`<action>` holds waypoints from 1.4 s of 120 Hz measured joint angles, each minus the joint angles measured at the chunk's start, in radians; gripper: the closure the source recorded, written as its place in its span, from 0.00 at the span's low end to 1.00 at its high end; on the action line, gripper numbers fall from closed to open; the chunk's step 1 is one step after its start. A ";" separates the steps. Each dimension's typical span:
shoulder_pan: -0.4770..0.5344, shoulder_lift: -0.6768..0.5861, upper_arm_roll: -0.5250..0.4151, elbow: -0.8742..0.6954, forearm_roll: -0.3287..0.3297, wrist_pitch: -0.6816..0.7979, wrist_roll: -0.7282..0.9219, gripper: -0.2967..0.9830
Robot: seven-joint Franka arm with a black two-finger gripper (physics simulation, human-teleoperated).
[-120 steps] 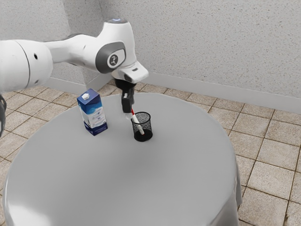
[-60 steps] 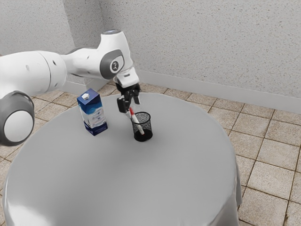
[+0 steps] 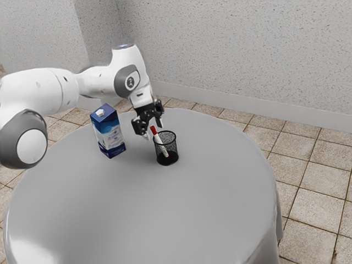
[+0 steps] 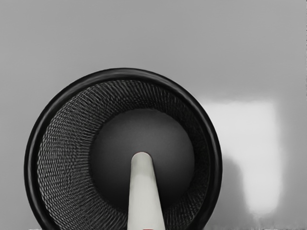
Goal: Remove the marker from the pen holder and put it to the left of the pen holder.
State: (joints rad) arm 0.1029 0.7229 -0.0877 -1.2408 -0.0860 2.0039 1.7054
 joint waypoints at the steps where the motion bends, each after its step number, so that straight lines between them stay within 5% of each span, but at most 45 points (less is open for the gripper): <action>1: 0.000 0.001 0.000 0.000 0.000 0.000 0.003 0.34; 47: 0.013 0.005 -0.001 0.022 -0.024 0.001 0.100 0.61; 113: 0.013 -0.016 -0.001 0.022 -0.063 0.006 0.160 0.81; 141: 0.006 -0.251 0.019 0.008 -0.072 -0.063 0.168 0.84; 156: 0.015 -0.518 0.117 -0.275 -0.074 -0.104 0.160 0.85; 168: 0.024 -0.613 0.216 -0.446 -0.074 -0.123 0.154 0.85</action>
State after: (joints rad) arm 0.1268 0.1101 0.1288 -1.6866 -0.1599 1.8812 1.8592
